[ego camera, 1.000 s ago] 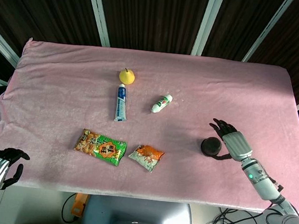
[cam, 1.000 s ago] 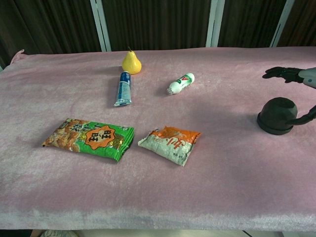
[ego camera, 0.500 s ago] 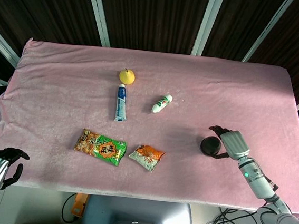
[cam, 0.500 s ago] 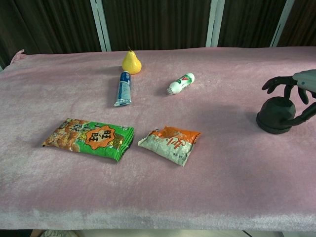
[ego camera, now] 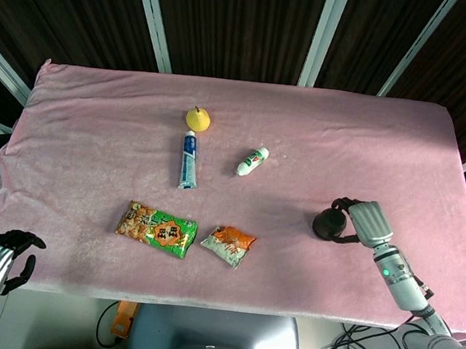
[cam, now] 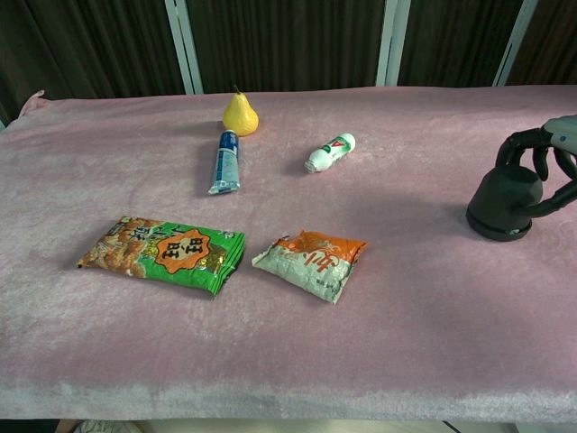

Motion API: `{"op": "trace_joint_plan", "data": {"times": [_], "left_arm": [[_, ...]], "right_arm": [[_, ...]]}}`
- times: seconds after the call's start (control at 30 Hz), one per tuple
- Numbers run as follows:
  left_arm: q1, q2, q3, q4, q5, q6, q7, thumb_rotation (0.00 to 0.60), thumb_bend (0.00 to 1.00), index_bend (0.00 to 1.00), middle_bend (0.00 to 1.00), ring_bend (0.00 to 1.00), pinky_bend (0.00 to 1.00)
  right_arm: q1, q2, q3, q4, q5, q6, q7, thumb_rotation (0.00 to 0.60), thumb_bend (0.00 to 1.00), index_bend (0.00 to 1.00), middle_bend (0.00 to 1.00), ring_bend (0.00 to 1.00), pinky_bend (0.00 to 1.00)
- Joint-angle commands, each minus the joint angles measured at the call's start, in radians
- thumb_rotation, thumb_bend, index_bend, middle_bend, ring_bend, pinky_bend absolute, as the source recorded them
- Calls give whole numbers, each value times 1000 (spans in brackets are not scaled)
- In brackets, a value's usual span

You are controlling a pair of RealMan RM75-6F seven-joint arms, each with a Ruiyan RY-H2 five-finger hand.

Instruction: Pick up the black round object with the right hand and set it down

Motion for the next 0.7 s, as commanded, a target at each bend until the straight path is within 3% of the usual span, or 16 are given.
{"op": "trace_joint_plan", "data": {"times": [0.03,0.27,0.5,0.7], "left_arm": [[1,0,0,0,0,2,-1,600,572,454,440,352,488],[1,2,0,0,-1,2,-5,600,572,455,440,352,489],[2,1,2,-2,2,2,-2,600,572,455,440,353,489],[3,0,2,-2,0,2,3,600,572,454,440,352,488]], "right_arm": [[-2,10,3,-19,2,5,35,600,216,783,569,612,798],[-19,56,14,-78,10,39,86,600,215,773,569,611,798],[-81,111,31,-142,58,71,-59,600,216,737,568,588,792],[-122,94,42,-94,109,44,-118,600,215,699,568,555,746]]}}
